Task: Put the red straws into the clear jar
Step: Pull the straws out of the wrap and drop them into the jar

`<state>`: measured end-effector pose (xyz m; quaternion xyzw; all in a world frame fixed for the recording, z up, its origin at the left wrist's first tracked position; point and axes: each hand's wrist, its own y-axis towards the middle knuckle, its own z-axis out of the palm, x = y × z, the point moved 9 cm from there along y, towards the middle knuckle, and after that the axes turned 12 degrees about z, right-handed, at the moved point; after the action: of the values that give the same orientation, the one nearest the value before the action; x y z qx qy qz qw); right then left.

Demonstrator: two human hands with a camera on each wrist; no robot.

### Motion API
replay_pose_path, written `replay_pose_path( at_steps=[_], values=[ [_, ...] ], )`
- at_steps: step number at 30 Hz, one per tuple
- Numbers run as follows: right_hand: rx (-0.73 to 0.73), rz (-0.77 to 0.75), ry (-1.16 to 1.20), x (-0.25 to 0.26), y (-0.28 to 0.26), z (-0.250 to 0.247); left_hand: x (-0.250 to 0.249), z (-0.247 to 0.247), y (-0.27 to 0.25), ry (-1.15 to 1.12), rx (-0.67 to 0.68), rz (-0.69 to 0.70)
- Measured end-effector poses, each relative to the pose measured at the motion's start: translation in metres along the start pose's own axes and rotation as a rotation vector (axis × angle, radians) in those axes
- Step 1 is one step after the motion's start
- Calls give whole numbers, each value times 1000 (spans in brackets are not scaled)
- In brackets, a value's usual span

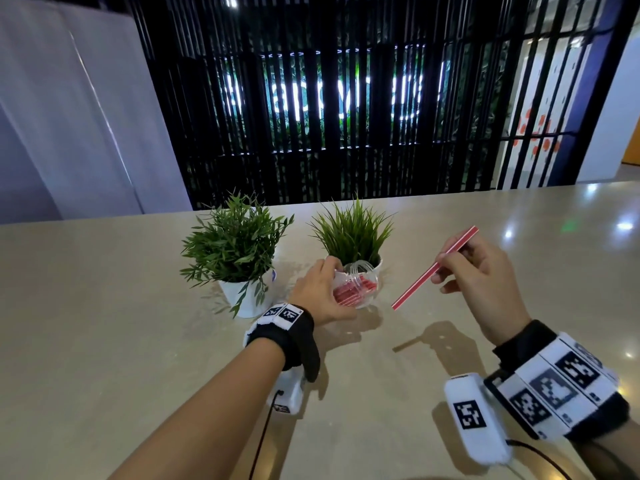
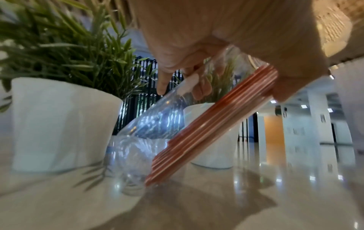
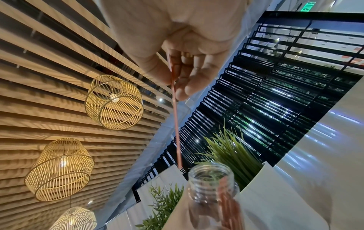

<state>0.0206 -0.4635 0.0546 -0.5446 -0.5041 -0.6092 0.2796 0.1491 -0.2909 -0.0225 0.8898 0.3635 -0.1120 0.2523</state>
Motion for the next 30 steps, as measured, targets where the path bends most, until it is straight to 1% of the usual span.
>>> replay_pose_path(
  at_steps=[2, 6, 9, 11, 16, 19, 23, 27, 30],
  values=[
    [-5, -28, 30, 4, 0, 0, -5, -6, -3, -106, -56, -17],
    [29, -48, 43, 10, -3, 6, -10, -18, -11, -216, -132, -40],
    [47, -66, 54, 20, -5, 8, -6, -23, -20, -424, -242, -91],
    [48, -87, 70, 27, -5, 10, -6, -21, -25, -536, -271, -132],
    [11, -232, 64, 66, -8, 11, -16, -32, -35, -761, -381, -186],
    [1, -298, 68, 92, -6, 12, -33, -36, -40, -876, -333, -162],
    [8, -336, 40, 131, 5, 21, -53, -41, -49, -928, -232, -117],
    [58, -336, -54, 169, 21, 40, -69, -49, -56, -958, -192, -64],
    [100, -306, -117, 183, 29, 51, -81, -60, -60, -954, -162, 7]
  ],
)
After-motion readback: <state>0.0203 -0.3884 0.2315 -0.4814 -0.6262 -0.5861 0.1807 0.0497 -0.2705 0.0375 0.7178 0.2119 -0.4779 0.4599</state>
